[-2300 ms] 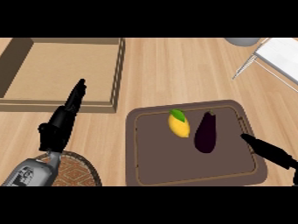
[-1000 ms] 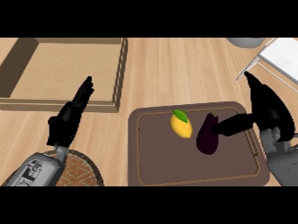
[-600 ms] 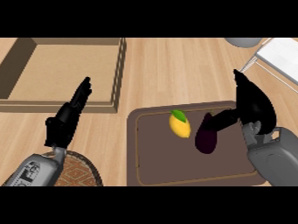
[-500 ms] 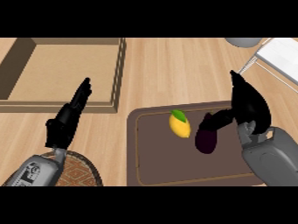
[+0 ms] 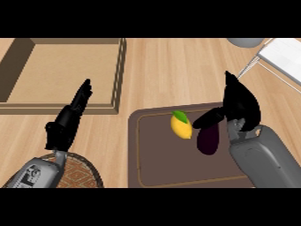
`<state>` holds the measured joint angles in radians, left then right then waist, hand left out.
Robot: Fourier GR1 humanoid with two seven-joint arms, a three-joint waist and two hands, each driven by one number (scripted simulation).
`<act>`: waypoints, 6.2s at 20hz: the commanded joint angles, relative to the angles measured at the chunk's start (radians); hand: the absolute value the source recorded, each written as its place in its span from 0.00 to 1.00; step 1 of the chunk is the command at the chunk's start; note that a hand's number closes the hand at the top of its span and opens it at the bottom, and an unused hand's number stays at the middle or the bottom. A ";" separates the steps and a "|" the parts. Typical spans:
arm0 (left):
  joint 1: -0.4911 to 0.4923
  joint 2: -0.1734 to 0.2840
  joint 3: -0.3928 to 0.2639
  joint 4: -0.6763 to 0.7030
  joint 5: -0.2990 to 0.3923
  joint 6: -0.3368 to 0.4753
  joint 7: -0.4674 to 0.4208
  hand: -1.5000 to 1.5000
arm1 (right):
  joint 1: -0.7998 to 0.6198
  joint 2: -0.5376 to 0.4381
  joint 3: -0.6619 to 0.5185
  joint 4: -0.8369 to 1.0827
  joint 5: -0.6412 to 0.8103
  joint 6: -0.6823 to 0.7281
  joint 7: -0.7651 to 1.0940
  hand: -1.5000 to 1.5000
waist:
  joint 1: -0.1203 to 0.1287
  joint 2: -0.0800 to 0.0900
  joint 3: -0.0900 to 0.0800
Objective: Pick the eggplant from the tray and place it in the tiered shelf
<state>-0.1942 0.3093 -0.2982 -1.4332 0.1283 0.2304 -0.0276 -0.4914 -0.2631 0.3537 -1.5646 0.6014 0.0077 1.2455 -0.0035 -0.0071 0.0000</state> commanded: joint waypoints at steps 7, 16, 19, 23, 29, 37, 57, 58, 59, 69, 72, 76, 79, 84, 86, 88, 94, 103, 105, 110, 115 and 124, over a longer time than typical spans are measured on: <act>-0.035 0.018 0.056 0.057 0.021 -0.055 0.010 0.50 | 0.011 0.099 -0.040 0.017 0.087 0.107 0.236 0.00 | -0.006 0.005 -0.002; 0.008 -0.012 0.035 0.042 -0.021 -0.041 -0.002 0.50 | 0.057 0.180 -0.059 0.027 0.185 0.141 0.227 0.00 | 0.000 0.004 -0.001; 0.014 -0.051 0.010 0.009 -0.035 -0.023 0.027 0.50 | 0.022 0.162 -0.134 0.100 0.174 0.154 0.143 0.00 | 0.007 0.006 0.000; 0.011 -0.047 0.015 -0.019 -0.063 -0.006 0.050 0.50 | 0.102 0.184 -0.125 0.057 0.220 0.155 0.142 0.00 | 0.002 0.004 0.000; -0.003 -0.067 0.033 0.024 -0.080 -0.015 0.020 0.50 | 0.078 0.247 -0.166 0.114 0.272 0.159 0.118 0.00 | 0.003 0.007 -0.001; -0.037 -0.057 0.100 0.091 -0.047 -0.092 -0.013 0.50 | 0.154 0.240 -0.201 0.106 0.272 0.167 0.023 0.00 | -0.003 0.008 -0.001; 0.001 -0.108 0.087 0.005 -0.128 -0.100 0.032 0.50 | -0.005 0.263 -0.167 0.339 0.344 -0.050 0.034 1.00 | 0.026 0.014 0.000; -0.016 -0.091 0.102 0.025 -0.111 -0.123 0.033 0.50 | -0.115 0.263 -0.222 0.364 0.351 -0.020 0.087 1.00 | 0.042 0.020 0.000; -0.033 -0.096 0.104 0.006 -0.117 -0.106 0.061 0.50 | -0.097 0.263 -0.263 0.399 0.395 -0.085 0.047 1.00 | 0.036 0.019 0.001; -0.043 -0.092 0.118 0.016 -0.107 -0.126 0.060 0.50 | -0.304 0.263 -0.330 0.514 0.510 -0.429 0.034 1.00 | 0.055 0.016 0.001; -0.028 -0.098 0.112 0.021 -0.114 -0.125 0.044 0.50 | -0.357 0.263 -0.369 0.515 0.575 -0.534 0.000 1.00 | 0.052 0.017 0.000; -0.024 -0.103 0.116 0.036 -0.118 -0.124 0.045 0.50 | -0.458 0.263 -0.359 0.519 0.686 -0.501 0.075 1.00 | 0.030 0.010 -0.001; -0.024 -0.130 0.107 0.058 -0.124 -0.115 0.014 0.50 | -0.515 0.263 -0.370 0.522 0.770 -0.496 0.146 1.00 | 0.027 0.010 -0.002; -0.014 -0.098 0.140 0.023 -0.107 -0.128 0.044 0.50 | -0.591 0.258 -0.416 0.522 0.962 -0.336 0.212 1.00 | 0.007 0.002 -0.002; -0.031 -0.136 0.116 0.047 -0.147 -0.082 0.043 0.50 | -0.636 0.263 -0.426 0.517 1.018 -0.306 0.240 1.00 | 0.004 0.002 -0.002; -0.013 -0.118 0.113 0.042 -0.141 -0.112 0.037 0.50 | -0.664 0.253 -0.463 0.546 1.091 -0.309 0.241 1.00 | 0.012 0.007 -0.002; -0.011 -0.070 0.155 -0.004 -0.118 -0.141 0.075 0.50 | -0.688 0.218 -0.529 0.494 1.204 -0.188 0.207 1.00 | 0.010 0.003 -0.001; 0.027 -0.115 0.129 -0.010 -0.147 -0.117 0.044 0.50 | -0.752 0.123 -0.663 0.454 1.263 -0.099 0.082 1.00 | 0.007 0.005 -0.001; 0.021 -0.107 0.145 -0.002 -0.132 -0.135 0.041 0.50 | -0.709 0.116 -0.664 0.401 1.296 -0.119 0.069 1.00 | 0.000 0.004 0.000; 0.021 -0.111 0.154 0.000 -0.141 -0.137 0.028 0.50 | -0.734 0.057 -0.715 0.427 1.319 -0.097 0.004 1.00 | 0.008 0.006 0.000; -0.032 -0.125 0.169 0.055 -0.149 -0.139 0.044 0.50 | -0.758 -0.014 -0.736 0.456 1.322 -0.053 -0.087 1.00 | 0.007 0.009 -0.001; 0.057 -0.129 0.145 -0.075 -0.160 -0.153 0.095 0.50 | -0.652 -0.109 -0.759 0.533 1.330 -0.152 -0.150 1.00 | 0.017 0.008 0.000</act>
<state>-0.1852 0.1762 -0.1442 -1.4543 -0.0314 0.0858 0.0336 -1.1822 -0.3305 -0.4027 -1.0667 1.9154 -0.0956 1.0522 0.0094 0.0001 0.0008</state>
